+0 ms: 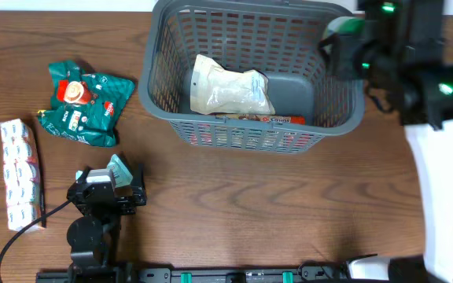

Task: Pack container
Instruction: 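Carry the jar with the right gripper over the basket's right side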

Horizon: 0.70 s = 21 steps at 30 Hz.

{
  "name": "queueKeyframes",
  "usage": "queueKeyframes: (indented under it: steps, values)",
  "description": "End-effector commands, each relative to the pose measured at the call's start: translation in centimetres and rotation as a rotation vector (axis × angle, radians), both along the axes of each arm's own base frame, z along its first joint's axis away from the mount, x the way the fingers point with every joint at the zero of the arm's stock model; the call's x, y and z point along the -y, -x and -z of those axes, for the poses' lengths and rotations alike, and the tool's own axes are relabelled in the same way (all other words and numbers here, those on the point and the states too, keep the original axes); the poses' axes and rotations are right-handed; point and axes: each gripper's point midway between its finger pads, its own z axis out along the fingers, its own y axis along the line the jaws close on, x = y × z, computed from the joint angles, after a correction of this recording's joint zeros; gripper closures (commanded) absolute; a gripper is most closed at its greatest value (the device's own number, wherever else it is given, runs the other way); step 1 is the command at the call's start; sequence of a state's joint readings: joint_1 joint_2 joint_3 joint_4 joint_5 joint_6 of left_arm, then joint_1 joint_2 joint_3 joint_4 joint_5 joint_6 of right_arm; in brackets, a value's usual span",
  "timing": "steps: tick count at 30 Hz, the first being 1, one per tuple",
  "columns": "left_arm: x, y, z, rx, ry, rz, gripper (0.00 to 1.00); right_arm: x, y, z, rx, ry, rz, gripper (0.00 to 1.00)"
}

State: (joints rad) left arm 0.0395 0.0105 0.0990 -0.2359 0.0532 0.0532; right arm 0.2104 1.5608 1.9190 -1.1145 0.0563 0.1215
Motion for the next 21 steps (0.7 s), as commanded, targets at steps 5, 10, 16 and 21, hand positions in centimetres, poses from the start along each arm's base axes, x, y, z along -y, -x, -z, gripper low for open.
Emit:
queueKeyframes:
  steps: [5, 10, 16, 21]
  values:
    - [0.1, 0.0, 1.2, -0.025, -0.006, 0.009, 0.01, -0.3, -2.5, 3.1, -0.063, 0.074, 0.015, 0.99]
    - [0.1, 0.0, 1.2, -0.025, -0.006, 0.009, 0.01, -0.6, -3.6, 6.6, -0.156, 0.097, 0.01, 0.99]
    - [0.1, 0.0, 1.2, -0.025, -0.006, 0.009, 0.01, -1.7, -3.6, 10.5, -0.271, 0.152, -0.05, 0.99]
    - [0.1, 0.0, 1.2, -0.025, -0.006, 0.009, 0.01, -2.7, -3.8, 12.0, -0.303, 0.17, -0.079, 0.99]
